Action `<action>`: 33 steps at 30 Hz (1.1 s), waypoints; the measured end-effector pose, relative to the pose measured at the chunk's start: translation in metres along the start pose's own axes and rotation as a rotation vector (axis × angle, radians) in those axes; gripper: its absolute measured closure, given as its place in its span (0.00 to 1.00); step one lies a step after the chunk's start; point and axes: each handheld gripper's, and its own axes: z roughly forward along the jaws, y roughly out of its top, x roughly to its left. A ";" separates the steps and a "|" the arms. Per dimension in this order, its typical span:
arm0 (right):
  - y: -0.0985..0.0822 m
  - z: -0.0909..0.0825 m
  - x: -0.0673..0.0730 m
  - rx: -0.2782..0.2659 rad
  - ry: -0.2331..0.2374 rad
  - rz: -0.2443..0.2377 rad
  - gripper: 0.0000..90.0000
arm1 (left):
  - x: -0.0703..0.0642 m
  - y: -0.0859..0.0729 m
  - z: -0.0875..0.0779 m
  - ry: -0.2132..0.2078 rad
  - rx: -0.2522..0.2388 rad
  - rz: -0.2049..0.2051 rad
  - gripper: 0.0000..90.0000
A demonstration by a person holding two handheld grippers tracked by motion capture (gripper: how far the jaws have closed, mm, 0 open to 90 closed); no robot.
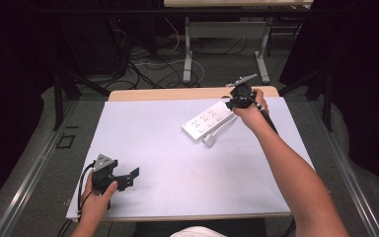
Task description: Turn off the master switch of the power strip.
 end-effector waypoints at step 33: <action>-0.004 0.051 -0.021 0.010 -0.049 0.064 1.00 | 0.002 0.001 -0.003 0.007 -0.001 -0.004 0.07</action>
